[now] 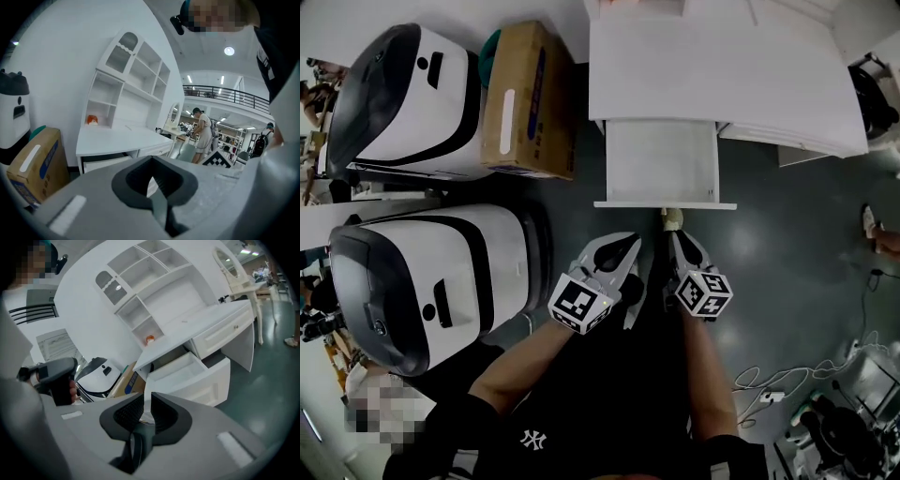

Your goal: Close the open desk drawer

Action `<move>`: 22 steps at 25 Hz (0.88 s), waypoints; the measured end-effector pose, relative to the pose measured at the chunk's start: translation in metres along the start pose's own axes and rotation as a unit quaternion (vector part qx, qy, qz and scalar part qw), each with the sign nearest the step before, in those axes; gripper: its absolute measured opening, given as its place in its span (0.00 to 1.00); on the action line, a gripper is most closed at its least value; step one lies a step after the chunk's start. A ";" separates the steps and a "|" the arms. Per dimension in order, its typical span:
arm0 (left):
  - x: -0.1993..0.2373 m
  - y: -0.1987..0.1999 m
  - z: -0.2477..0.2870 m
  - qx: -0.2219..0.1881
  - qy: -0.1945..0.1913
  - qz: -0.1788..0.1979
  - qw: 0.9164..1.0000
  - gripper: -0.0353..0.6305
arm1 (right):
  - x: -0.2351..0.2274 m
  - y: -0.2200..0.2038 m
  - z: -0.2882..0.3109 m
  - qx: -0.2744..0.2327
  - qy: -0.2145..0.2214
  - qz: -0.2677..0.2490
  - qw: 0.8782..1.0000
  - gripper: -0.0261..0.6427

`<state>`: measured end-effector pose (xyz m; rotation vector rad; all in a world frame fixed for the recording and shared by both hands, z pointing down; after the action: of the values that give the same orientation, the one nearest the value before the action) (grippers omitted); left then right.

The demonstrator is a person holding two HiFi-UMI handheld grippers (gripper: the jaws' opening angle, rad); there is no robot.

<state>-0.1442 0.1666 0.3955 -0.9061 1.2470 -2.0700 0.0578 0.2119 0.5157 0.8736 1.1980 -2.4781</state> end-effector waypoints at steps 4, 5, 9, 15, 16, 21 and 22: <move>0.009 -0.019 0.027 0.009 0.001 0.000 1.000 0.05 | -0.034 -0.017 0.033 0.024 -0.002 0.013 1.000 0.16; 0.011 -0.024 0.033 0.012 0.003 -0.002 1.000 0.05 | -0.041 -0.021 0.041 0.032 -0.002 0.015 0.999 0.16; 0.014 -0.045 0.051 0.037 0.007 -0.017 0.999 0.05 | -0.059 -0.040 0.065 0.060 -0.007 0.027 0.998 0.19; 0.018 -0.065 0.068 0.055 0.006 -0.033 0.998 0.05 | -0.084 -0.056 0.097 0.075 -0.025 0.045 0.996 0.21; 0.020 -0.067 0.070 0.056 0.007 -0.035 0.998 0.05 | -0.086 -0.058 0.102 0.078 -0.026 0.045 0.996 0.22; 0.026 -0.074 0.078 0.058 0.013 -0.035 0.998 0.05 | -0.095 -0.072 0.118 0.096 -0.026 0.049 0.994 0.24; 0.027 -0.075 0.078 0.061 0.013 -0.036 0.997 0.05 | -0.097 -0.074 0.121 0.098 -0.026 0.052 0.994 0.23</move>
<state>-0.1088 0.1369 0.4964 -0.8834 1.1014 -2.1944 0.0509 0.1619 0.6799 0.8899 0.8811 -2.5469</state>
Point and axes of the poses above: the fingertips, and each gripper's own axes: z forward along the fingers, x to its left, y out of its top, the point moved 10 cm from there along -z, backward along the fingers, and after that the axes turned 2 degrees about y, right-handed, at the moved point
